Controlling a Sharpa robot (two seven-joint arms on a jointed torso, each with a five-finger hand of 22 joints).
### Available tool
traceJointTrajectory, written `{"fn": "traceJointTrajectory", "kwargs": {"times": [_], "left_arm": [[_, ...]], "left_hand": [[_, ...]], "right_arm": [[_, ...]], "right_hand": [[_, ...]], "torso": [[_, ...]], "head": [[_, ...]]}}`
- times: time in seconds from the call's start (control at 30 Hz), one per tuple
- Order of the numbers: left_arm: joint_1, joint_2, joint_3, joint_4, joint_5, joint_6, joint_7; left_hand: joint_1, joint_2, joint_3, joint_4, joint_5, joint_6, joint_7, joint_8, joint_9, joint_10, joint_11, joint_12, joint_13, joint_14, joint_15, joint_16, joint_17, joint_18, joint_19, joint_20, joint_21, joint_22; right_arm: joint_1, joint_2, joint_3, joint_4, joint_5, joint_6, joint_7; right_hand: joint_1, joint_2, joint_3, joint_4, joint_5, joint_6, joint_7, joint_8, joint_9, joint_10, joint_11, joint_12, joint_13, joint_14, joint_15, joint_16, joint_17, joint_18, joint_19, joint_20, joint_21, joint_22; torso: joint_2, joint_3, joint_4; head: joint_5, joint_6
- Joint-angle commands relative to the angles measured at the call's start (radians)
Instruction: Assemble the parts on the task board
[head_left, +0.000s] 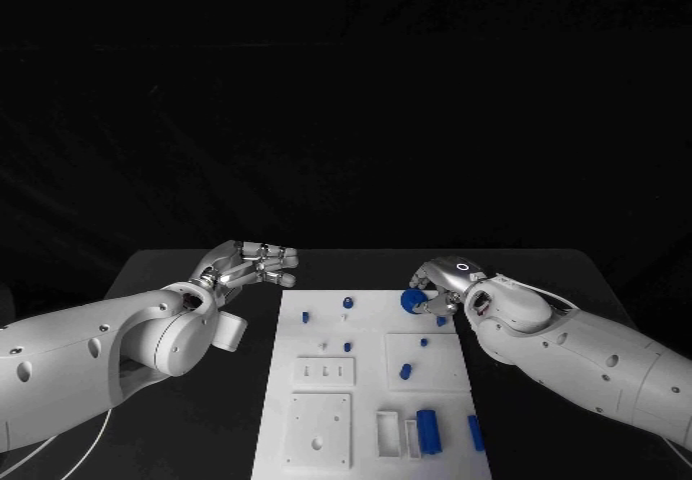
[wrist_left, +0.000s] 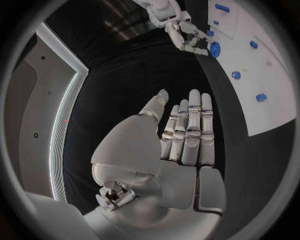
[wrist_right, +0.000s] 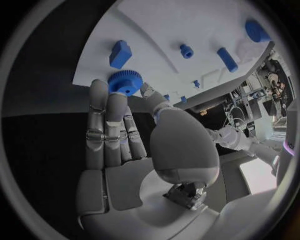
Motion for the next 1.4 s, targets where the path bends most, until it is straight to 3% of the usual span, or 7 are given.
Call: {"fn": "traceJointTrajectory", "kwargs": {"times": [0.03,0.33,0.73,0.93,1.23,1.4], "left_arm": [[0.002,0.002,0.001,0.001,0.004,0.016,0.01],[0.002,0.004,0.001,0.0,0.004,0.016,0.01],[0.002,0.007,0.001,-0.003,0.004,0.017,0.008],[0.002,0.008,0.001,-0.003,0.004,0.02,0.006],[0.002,0.009,0.001,-0.001,0.005,0.023,0.001],[0.002,0.009,0.001,-0.002,0.005,0.024,-0.002]], "left_hand": [[0.003,-0.01,-0.001,0.007,-0.002,-0.005,-0.001,-0.002,-0.001,-0.007,-0.003,-0.005,0.002,-0.003,0.001,0.001,-0.001,-0.009,0.006,0.004,-0.002,-0.001],[0.003,-0.01,-0.001,0.007,-0.002,-0.005,-0.001,-0.002,-0.001,-0.007,-0.003,-0.005,0.002,-0.003,0.001,0.001,-0.001,-0.009,0.006,0.004,-0.002,-0.001],[0.005,-0.008,-0.003,0.014,-0.001,-0.005,-0.001,-0.003,-0.001,-0.008,-0.003,-0.005,0.002,-0.004,0.002,0.001,-0.001,-0.009,0.005,0.004,0.0,-0.006],[0.005,-0.007,-0.003,0.016,0.0,-0.005,-0.001,-0.002,-0.001,-0.008,-0.003,-0.005,0.002,-0.004,0.002,0.001,-0.001,-0.009,0.005,0.004,0.0,-0.007],[0.005,-0.009,-0.003,0.018,-0.001,-0.007,-0.001,-0.003,-0.001,-0.01,-0.002,-0.005,0.002,-0.004,0.002,0.001,-0.001,-0.009,0.005,0.004,-0.001,-0.009],[0.005,-0.009,-0.004,0.018,0.0,-0.008,-0.001,-0.003,-0.001,-0.012,-0.002,-0.005,0.002,-0.005,0.002,0.001,-0.001,-0.009,0.005,0.005,-0.001,-0.009]], "right_arm": [[-0.004,0.004,0.0,-0.006,-0.007,0.032,0.012],[-0.008,0.019,0.0,-0.026,-0.01,0.035,0.012],[-0.009,0.029,0.0,-0.04,-0.01,0.036,0.01],[-0.009,0.031,0.0,-0.043,-0.009,0.035,0.006],[-0.009,0.032,0.001,-0.05,-0.016,0.025,-0.008],[-0.009,0.033,0.001,-0.051,-0.018,0.031,-0.012]], "right_hand": [[0.012,0.004,-0.002,-0.005,0.005,-0.002,0.0,0.001,-0.001,-0.003,-0.001,-0.003,-0.001,-0.001,0.003,0.004,-0.001,0.007,0.03,0.008,-0.005,0.001],[-0.008,0.012,0.039,-0.035,0.001,0.004,0.0,0.0,-0.001,0.007,-0.003,-0.003,-0.001,0.0,0.001,0.004,-0.002,0.003,0.03,0.006,-0.011,0.011],[-0.021,0.018,0.064,-0.032,0.002,0.01,-0.001,0.0,-0.002,0.01,-0.004,-0.003,-0.001,0.0,0.001,0.005,-0.003,0.001,0.032,0.005,-0.013,0.016],[-0.062,0.015,0.127,-0.034,0.004,0.008,-0.005,0.001,-0.001,0.074,-0.02,-0.004,0.0,0.001,-0.008,0.003,-0.001,-0.009,0.03,-0.004,-0.015,0.024],[-0.056,-0.003,0.092,-0.024,0.002,-0.059,-0.006,-0.001,-0.003,0.072,-0.021,-0.003,0.002,-0.003,-0.011,-0.003,0.002,-0.01,0.024,-0.008,-0.024,0.034],[-0.052,-0.008,0.067,-0.01,0.008,-0.067,-0.007,-0.002,-0.003,0.089,-0.025,-0.003,0.005,-0.005,-0.015,-0.006,0.007,-0.013,0.021,-0.012,-0.028,0.048]], "torso": [[0.001,0.0018,-0.0008],[0.001,0.0016,0.0008],[0.0,0.0016,-0.0012],[0.0,0.0019,-0.0011],[0.0,0.0016,-0.0008],[0.0,0.0016,-0.0008]], "head": [[0.002,-0.001],[0.0,0.002],[-0.002,0.002],[-0.001,0.001],[-0.002,0.001],[-0.002,0.001]]}}
